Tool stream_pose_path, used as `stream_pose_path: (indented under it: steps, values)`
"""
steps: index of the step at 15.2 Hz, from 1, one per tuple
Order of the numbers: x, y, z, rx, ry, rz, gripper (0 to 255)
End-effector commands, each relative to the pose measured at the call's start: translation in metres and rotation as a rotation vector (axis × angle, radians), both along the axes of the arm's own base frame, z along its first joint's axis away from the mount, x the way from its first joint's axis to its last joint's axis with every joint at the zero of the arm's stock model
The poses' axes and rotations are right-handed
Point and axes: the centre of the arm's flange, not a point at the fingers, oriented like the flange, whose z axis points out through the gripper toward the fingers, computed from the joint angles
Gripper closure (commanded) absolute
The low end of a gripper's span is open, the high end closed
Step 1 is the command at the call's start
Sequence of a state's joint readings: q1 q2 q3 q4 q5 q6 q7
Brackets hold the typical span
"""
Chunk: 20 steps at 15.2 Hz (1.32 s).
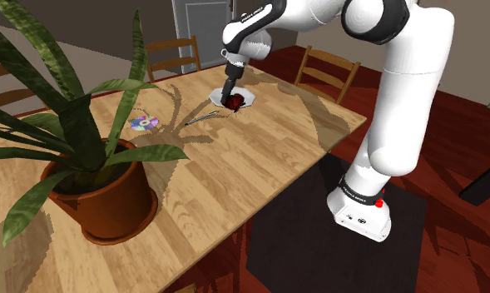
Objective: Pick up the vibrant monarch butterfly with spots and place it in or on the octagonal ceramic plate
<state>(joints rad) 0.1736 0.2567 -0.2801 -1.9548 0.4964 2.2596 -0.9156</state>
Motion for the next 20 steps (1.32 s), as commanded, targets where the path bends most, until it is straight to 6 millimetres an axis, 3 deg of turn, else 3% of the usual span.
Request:
stream_pose_path:
  steps: [1, 4, 5, 7, 8, 12, 13, 14, 20]
  values:
    - [-0.022, -0.004, -0.049, -0.113, 0.168, 0.101, 0]
    - [-0.022, -0.004, -0.049, -0.113, 0.168, 0.101, 0]
    - [-0.035, 0.006, -0.060, -0.108, 0.163, 0.108, 255]
    - [-0.007, 0.029, -0.068, -0.117, 0.160, 0.106, 255]
    - [-0.013, 0.035, -0.057, -0.126, 0.158, 0.104, 255]
    - [-0.005, 0.008, -0.065, -0.112, 0.157, 0.103, 255]
    - [-0.003, 0.016, -0.058, -0.117, 0.159, 0.103, 255]
    - [-0.022, -0.004, -0.049, -0.113, 0.168, 0.101, 255]
    - [-0.022, -0.004, -0.018, -0.113, 0.168, 0.101, 255]
